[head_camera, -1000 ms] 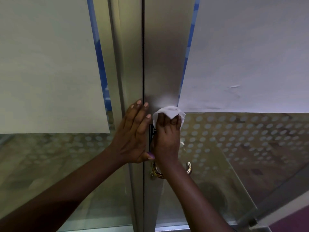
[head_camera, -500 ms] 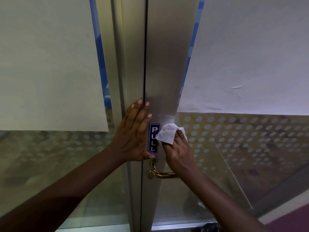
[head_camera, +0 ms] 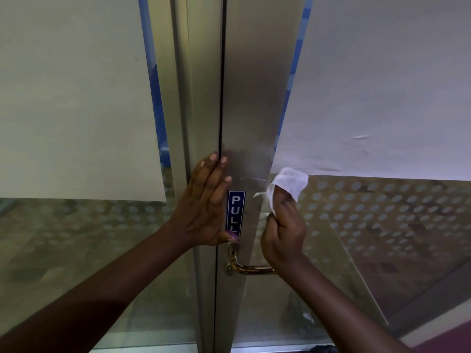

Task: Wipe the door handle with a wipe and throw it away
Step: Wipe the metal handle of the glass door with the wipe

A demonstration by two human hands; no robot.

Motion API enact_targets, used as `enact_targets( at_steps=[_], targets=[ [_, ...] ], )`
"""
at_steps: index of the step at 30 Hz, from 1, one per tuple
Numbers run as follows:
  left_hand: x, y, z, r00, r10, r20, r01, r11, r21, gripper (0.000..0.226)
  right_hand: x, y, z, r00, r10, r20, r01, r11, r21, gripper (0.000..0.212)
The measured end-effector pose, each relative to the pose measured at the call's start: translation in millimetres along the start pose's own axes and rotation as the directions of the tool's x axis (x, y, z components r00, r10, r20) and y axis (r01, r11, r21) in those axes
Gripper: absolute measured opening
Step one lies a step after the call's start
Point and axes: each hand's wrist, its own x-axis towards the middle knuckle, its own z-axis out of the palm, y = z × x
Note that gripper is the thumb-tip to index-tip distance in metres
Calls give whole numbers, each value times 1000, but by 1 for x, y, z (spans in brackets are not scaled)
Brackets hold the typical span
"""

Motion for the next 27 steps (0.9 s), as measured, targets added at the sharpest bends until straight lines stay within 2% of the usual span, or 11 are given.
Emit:
enact_targets(
  at_steps=[3, 6, 9, 13, 16, 19, 22, 27],
  targets=[
    [-1, -1, 0, 1000, 7, -11, -7, 1000, -6, 86, 5, 14, 14, 976, -160, 151, 178, 977, -117, 37],
    [-1, -1, 1, 1000, 14, -20, -14, 1000, 1, 86, 4, 31, 22, 924, -267, 275, 345, 891, -296, 32],
    [-1, -1, 3, 1000, 15, -22, -15, 1000, 5, 86, -1, 45, 19, 866, -345, 362, 473, 799, -371, 30],
    [-3, -1, 5, 1000, 21, -17, -21, 999, 31, 87, -7, 59, 9, 775, -421, 471, 595, 736, -322, 34],
    [-6, 1, 8, 1000, 18, -10, -17, 998, 60, 88, -17, 69, 0, 691, -392, 607, 645, 715, -271, 26],
    [-13, 6, 12, 1000, 6, 24, -9, 995, 101, 92, -20, 74, -13, 576, -376, 726, 716, 660, -227, 22],
    [-22, 10, 13, 998, -5, 66, -1, 995, 102, 97, -14, 73, -24, 498, -387, 776, 764, 619, -182, 24],
    [-37, 12, 13, 992, -27, 119, 12, 993, 119, 113, -12, 68, -41, 404, -340, 849, 768, 631, -113, 25]
  ],
)
